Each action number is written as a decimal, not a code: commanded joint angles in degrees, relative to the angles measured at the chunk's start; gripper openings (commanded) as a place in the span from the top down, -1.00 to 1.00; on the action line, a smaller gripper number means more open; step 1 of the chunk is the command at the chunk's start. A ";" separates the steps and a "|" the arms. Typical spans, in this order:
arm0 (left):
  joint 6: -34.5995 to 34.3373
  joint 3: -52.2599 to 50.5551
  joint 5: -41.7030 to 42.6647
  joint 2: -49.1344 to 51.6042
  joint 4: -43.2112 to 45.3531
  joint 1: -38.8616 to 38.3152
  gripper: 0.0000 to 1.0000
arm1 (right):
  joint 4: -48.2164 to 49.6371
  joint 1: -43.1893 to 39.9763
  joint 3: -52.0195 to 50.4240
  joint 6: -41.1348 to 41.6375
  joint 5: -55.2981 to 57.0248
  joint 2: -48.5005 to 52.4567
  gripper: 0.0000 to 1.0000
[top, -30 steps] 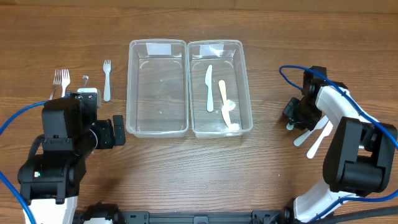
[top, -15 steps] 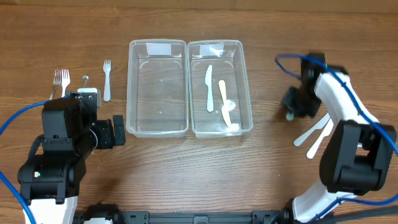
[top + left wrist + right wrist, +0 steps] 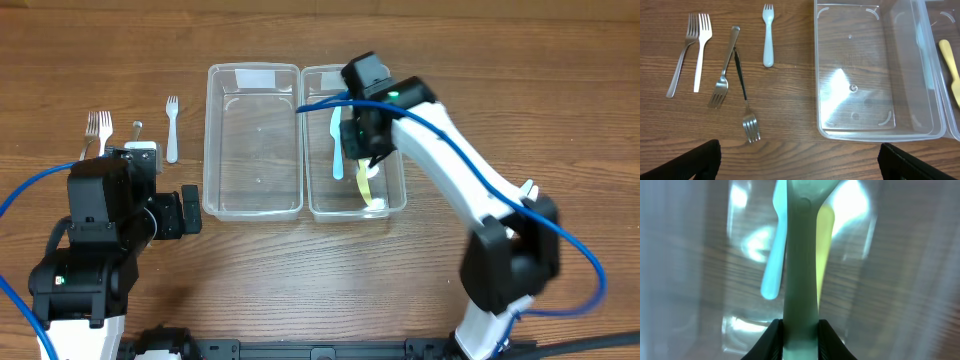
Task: Pack container
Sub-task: 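Carry the light-blue spoon into the right container and release, then lower the right gripper onto the white plastic knife and grasp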
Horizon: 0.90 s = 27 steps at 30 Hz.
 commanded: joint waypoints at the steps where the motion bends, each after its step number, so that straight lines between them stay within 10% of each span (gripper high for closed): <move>1: -0.79 1.38 0.87 -0.13 0.26 -0.02 -1.00 | 1.01 1.20 -0.61 -0.42 -0.94 4.15 0.80; 4: -0.79 1.38 0.87 -0.13 0.31 -0.02 -1.00 | 1.40 1.25 -0.35 -0.13 -0.87 4.35 0.12; 14: -0.79 1.38 0.87 -0.13 0.42 -0.02 -1.00 | -3.98 -1.57 8.52 12.72 9.14 -10.03 -0.15; 22: -0.79 1.38 0.87 -0.13 0.24 -0.02 -1.00 | -20.90 -23.23 9.33 30.12 5.51 -23.15 -1.00; 27: -0.79 1.38 0.87 -0.13 0.26 -0.02 -1.00 | -20.57 -30.67 0.31 30.14 1.60 -22.91 -1.00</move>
